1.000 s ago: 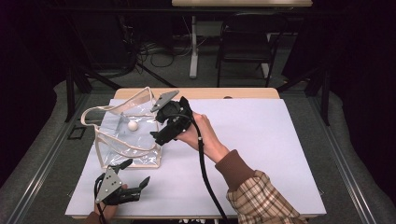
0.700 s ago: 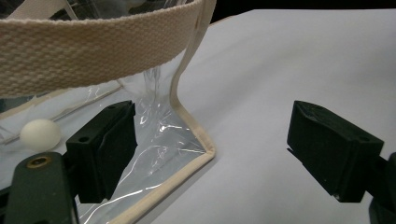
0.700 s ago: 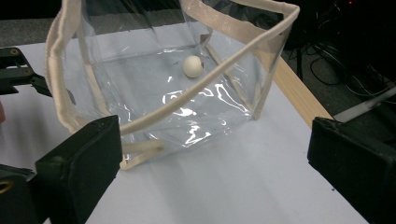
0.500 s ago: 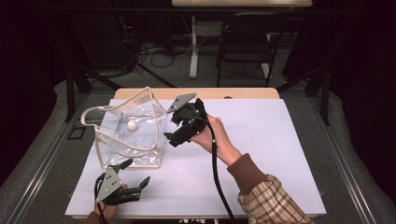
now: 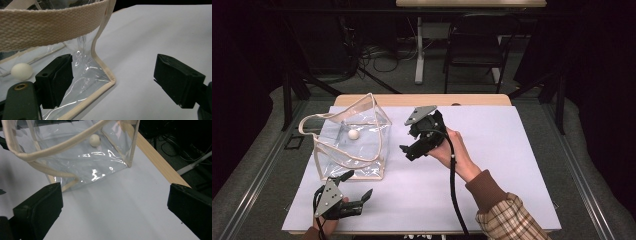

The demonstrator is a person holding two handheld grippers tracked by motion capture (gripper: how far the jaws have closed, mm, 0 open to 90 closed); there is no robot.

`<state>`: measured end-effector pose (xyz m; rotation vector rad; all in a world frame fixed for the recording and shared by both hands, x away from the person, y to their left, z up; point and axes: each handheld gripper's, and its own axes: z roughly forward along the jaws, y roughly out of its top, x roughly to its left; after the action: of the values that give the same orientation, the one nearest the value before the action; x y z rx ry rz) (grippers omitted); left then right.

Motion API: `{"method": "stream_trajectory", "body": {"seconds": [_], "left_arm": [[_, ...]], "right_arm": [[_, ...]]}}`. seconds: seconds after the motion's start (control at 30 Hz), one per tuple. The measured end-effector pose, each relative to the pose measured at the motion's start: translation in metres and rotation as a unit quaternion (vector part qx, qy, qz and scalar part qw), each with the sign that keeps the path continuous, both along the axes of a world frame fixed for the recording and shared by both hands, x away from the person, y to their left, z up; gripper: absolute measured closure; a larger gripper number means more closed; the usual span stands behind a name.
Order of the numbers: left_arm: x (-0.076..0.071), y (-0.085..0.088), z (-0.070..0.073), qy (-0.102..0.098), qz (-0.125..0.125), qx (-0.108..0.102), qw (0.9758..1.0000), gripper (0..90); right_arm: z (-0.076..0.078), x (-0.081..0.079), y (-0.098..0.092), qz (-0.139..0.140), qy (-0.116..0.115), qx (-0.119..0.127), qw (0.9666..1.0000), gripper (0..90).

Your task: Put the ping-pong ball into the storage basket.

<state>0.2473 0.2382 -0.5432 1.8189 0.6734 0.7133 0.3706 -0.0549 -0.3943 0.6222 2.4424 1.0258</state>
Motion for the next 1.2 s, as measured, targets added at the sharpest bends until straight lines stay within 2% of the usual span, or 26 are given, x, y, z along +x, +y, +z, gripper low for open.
{"method": "stream_trajectory", "body": {"seconds": [0.47,1.2], "left_arm": [[0.0,0.0,0.0,0.001,0.0,0.002,1.0,15.8],[0.0,-0.001,0.0,0.0,0.0,0.003,1.0,15.8]], "right_arm": [[-0.022,-0.004,-0.03,-0.022,0.006,-0.003,0.9997,0.0],[-0.041,-0.017,-0.069,-0.048,0.003,0.014,0.9987,0.0]]}}
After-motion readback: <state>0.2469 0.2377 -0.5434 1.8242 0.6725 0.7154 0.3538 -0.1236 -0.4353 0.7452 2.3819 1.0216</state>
